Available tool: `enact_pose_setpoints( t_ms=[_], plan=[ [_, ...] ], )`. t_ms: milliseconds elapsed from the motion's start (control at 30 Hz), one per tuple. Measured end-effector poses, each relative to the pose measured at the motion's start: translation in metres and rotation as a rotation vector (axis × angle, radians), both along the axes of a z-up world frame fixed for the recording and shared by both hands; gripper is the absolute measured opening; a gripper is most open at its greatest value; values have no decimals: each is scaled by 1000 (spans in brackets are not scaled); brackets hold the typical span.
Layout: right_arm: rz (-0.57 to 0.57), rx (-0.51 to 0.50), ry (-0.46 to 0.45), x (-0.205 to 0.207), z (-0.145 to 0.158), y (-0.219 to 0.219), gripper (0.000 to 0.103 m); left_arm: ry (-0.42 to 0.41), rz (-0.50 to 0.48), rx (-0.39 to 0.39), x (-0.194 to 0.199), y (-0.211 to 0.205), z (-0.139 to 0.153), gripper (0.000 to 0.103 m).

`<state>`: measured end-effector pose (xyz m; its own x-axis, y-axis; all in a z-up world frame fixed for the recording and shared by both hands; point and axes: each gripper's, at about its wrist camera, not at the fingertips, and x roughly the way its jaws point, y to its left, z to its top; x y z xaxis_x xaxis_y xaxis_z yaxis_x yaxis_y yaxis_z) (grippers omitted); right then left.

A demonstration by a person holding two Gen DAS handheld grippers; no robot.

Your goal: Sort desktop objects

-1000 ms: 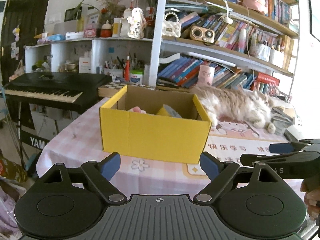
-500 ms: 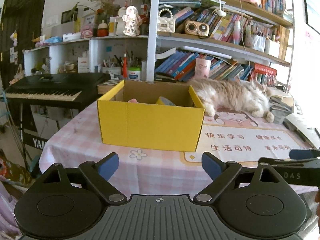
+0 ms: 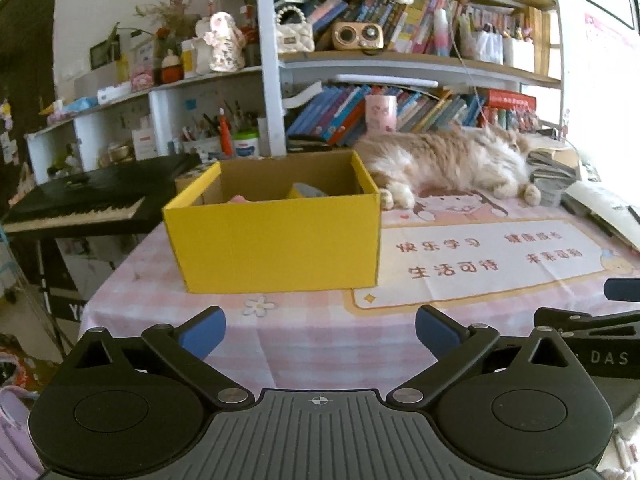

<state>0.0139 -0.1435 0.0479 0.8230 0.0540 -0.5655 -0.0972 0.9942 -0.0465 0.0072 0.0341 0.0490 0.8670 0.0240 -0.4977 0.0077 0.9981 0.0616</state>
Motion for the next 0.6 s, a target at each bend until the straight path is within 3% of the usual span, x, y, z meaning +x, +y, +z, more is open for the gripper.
enact_pose_setpoints(
  t_ms=[233, 600],
  plan=[
    [-21, 24, 12, -5, -1, -11, 85, 6, -38, 6, -2, -9, -1, 103],
    [30, 25, 25, -5, -3, -10, 85, 66, -10, 6, 0, -12, -5, 103]
  ],
)
